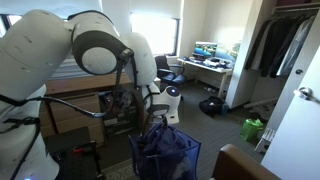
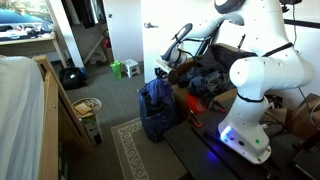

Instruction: Put the blue blanket on the chair in the laundry hamper

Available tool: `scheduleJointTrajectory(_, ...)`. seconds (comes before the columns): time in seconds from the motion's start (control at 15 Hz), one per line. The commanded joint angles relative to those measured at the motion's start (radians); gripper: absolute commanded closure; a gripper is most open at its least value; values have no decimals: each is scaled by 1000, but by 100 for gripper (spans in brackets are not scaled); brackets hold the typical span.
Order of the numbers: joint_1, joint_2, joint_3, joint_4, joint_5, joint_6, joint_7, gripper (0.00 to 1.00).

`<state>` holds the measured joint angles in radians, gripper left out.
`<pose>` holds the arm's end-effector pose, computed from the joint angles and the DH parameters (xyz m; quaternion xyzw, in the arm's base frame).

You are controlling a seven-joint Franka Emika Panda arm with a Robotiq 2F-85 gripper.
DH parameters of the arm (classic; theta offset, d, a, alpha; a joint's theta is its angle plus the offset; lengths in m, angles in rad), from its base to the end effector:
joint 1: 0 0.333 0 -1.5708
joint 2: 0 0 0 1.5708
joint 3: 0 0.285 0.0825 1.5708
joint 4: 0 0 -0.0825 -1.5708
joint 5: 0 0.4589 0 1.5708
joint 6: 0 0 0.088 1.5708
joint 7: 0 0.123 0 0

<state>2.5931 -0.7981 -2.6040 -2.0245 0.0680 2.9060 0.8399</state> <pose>0.6206 0.0261 0.0152 -0.8364 0.5067 -0.0019 0.2091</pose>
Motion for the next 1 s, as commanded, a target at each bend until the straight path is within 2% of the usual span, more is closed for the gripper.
scheduleJointTrajectory(0.0,10,-134,11,179,-232,-168,168,98)
scheduleJointTrajectory(0.27,6,-301,76,367,-553,-380,380,98)
scheduleJointTrajectory(0.4,5,-395,120,469,-679,-490,452,98)
scheduleJointTrajectory(0.67,4,-555,233,625,-855,-684,521,98)
scheduleJointTrajectory(0.93,9,-666,324,734,-968,-802,534,98)
